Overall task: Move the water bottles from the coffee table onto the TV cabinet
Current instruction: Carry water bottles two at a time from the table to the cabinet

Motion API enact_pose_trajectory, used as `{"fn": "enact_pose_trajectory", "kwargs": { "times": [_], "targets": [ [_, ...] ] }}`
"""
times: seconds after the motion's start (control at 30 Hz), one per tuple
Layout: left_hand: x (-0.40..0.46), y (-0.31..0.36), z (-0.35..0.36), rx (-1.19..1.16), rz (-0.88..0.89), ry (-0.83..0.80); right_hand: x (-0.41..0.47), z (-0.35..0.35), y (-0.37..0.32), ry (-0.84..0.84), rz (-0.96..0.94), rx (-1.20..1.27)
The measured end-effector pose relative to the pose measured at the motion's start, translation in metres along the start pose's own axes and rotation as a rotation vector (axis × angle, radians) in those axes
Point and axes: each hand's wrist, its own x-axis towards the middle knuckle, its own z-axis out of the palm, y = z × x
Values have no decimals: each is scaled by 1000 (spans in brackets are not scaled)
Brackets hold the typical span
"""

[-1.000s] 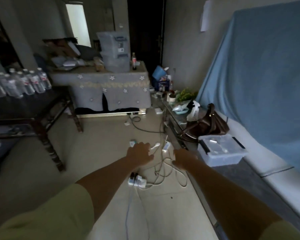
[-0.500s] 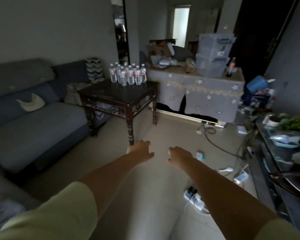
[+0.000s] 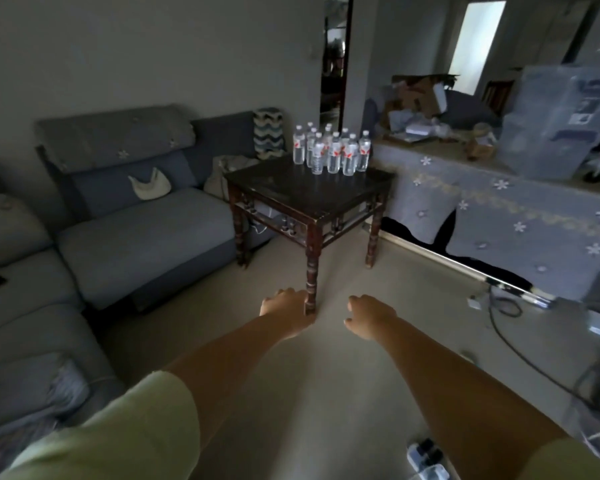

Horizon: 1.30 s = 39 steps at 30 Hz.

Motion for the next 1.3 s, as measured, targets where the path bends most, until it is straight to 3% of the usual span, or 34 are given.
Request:
{"fn": "enact_pose_trajectory", "kwargs": {
  "times": [0.33, 0.83, 1.3],
  "targets": [
    [87, -62, -27, -9, -82, 37, 103, -19, -46, -24, -86, -41],
    [296, -172, -111, 41, -20, 1, 313, -83, -125, 6, 12, -31],
    [496, -184, -136, -30, -37, -19, 517, -131, -99, 1, -17, -39]
  ]
}}
